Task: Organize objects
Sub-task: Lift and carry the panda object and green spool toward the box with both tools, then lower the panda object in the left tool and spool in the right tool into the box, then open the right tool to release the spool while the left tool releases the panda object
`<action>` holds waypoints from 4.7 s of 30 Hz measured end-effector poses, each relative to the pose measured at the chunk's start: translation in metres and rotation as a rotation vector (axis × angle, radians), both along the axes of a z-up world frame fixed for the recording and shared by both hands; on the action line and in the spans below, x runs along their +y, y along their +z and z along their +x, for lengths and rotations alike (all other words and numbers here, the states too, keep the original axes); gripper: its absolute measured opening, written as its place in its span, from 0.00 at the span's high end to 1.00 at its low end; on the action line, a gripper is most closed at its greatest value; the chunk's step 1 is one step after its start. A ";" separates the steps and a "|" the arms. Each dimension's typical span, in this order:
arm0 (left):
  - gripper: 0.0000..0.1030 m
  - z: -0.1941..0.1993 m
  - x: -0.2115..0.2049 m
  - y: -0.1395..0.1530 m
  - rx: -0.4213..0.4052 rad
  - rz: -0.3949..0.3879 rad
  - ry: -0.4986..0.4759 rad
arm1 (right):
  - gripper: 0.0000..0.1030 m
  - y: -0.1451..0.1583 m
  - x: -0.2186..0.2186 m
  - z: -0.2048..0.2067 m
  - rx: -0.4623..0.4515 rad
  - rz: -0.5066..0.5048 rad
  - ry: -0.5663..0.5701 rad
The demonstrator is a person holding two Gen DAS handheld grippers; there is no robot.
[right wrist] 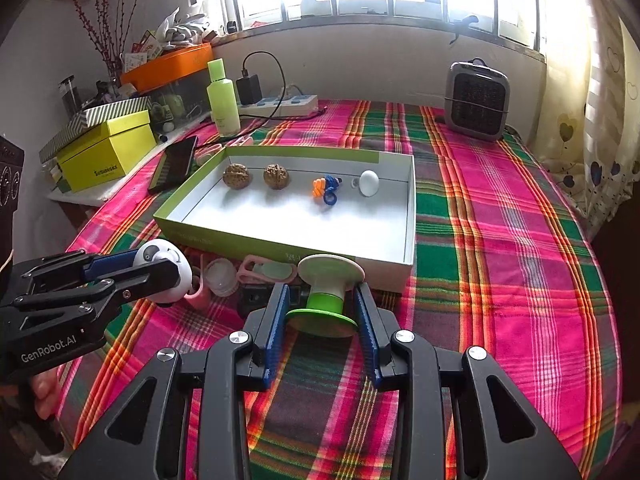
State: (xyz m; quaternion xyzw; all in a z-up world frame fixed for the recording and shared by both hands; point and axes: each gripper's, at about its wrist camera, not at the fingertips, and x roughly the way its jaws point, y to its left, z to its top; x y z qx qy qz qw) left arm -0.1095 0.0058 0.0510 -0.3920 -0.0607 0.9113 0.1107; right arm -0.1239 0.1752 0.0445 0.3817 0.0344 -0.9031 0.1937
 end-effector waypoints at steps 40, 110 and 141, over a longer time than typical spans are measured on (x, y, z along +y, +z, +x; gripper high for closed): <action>0.71 -0.097 -0.037 -0.011 -0.041 -0.037 0.086 | 0.67 -0.004 -0.053 -0.089 -0.042 0.008 0.059; 0.68 -0.121 -0.026 -0.027 -0.095 -0.115 0.039 | 0.66 -0.028 -0.078 -0.143 -0.166 0.031 0.144; 0.61 -0.113 -0.028 -0.019 -0.090 -0.120 0.060 | 0.66 -0.017 -0.073 -0.135 -0.146 0.003 0.133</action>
